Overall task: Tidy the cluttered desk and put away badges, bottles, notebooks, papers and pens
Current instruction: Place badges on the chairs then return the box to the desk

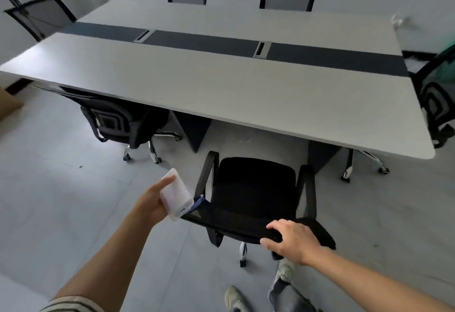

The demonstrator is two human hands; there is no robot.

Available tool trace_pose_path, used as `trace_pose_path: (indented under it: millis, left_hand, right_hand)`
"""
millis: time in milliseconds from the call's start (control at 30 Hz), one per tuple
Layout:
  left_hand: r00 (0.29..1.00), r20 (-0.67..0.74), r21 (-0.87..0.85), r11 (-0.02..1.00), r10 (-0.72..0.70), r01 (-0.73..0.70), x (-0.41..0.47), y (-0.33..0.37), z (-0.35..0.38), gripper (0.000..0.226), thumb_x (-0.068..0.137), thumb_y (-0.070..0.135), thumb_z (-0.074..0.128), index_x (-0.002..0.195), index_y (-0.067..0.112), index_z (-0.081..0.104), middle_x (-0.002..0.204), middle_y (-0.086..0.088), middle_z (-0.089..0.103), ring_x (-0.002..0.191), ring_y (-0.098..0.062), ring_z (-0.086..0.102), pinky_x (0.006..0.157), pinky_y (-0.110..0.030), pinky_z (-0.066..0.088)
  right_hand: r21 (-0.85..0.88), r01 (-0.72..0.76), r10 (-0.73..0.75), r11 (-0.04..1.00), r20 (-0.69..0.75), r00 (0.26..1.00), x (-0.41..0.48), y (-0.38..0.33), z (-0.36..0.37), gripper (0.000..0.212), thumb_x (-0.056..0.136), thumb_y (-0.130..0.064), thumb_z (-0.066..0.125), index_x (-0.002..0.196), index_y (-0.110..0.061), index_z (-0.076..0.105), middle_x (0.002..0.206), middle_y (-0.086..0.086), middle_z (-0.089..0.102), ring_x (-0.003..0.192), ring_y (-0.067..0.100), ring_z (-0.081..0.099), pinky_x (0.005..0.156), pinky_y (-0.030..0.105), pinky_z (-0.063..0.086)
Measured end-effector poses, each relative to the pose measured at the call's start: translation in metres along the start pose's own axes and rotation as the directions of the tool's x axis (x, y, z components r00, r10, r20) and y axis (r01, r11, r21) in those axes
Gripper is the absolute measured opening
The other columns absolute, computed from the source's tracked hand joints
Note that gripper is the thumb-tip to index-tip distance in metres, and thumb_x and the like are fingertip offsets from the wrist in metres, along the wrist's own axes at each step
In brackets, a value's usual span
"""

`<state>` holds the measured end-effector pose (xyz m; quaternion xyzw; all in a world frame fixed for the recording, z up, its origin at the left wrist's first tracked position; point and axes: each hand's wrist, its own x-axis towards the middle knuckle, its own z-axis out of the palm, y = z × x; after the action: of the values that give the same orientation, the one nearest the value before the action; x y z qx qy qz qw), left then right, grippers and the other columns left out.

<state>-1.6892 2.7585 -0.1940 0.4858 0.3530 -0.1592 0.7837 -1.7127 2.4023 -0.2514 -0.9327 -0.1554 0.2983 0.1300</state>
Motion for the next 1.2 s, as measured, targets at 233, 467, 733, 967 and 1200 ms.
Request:
trace_pose_path:
  millis: [233,467,733,967,1200]
  left_hand:
    - [0.982,-0.19,0.414,0.907,0.002,0.078,0.008,-0.037,0.006,0.039,0.074,0.024,0.082,0.097,-0.001,0.062,0.081,-0.021,0.059,0.059,-0.032,0.058,0.044,-0.035,0.05]
    - [0.946,-0.222,0.519,0.85,0.236,-0.09,0.042,-0.018,0.039,0.024,0.081,0.015,0.076,0.093,0.0,0.062,0.082,-0.013,0.063,0.07,-0.024,0.061,0.059,-0.029,0.051]
    - [0.925,-0.251,0.53,0.84,0.286,-0.116,0.118,0.039,0.085,0.033,0.082,0.017,0.076,0.104,0.003,0.057,0.093,-0.016,0.064,0.074,-0.026,0.064,0.056,-0.033,0.053]
    - [0.912,-0.279,0.544,0.832,0.3,-0.107,0.187,0.098,0.126,0.027,0.082,0.017,0.076,0.099,0.007,0.057,0.087,-0.011,0.062,0.071,-0.024,0.062,0.054,-0.031,0.051]
    - [0.912,-0.29,0.541,0.836,0.289,-0.093,0.237,0.136,0.149,0.02,0.088,0.016,0.069,0.102,0.011,0.056,0.085,-0.007,0.059,0.073,-0.023,0.058,0.068,-0.037,0.053]
  right_hand:
    - [-0.22,0.089,-0.15,0.972,-0.277,0.949,0.015,0.002,0.021,0.11,0.07,-0.085,-0.018,0.118,-0.025,0.062,0.108,-0.008,0.066,0.099,0.015,0.063,0.076,0.032,0.051]
    - [-0.247,0.089,-0.169,0.965,-0.322,0.932,0.061,0.017,-0.019,0.107,0.072,-0.084,-0.016,0.12,-0.027,0.06,0.109,-0.008,0.065,0.1,0.014,0.062,0.075,0.031,0.05]
    - [-0.234,0.088,-0.166,0.968,-0.34,0.925,0.148,0.037,-0.082,0.097,0.075,-0.083,-0.003,0.12,-0.027,0.063,0.106,-0.008,0.067,0.099,0.015,0.062,0.077,0.033,0.049]
    - [-0.188,0.085,-0.149,0.978,-0.36,0.921,0.223,0.056,-0.132,0.106,0.07,-0.087,-0.011,0.112,-0.028,0.066,0.097,-0.008,0.067,0.094,0.017,0.063,0.074,0.033,0.05]
    - [-0.16,0.059,-0.112,0.985,-0.351,0.93,0.271,0.066,-0.166,0.099,0.073,-0.087,-0.002,0.111,-0.028,0.067,0.098,-0.008,0.067,0.096,0.018,0.062,0.075,0.032,0.047]
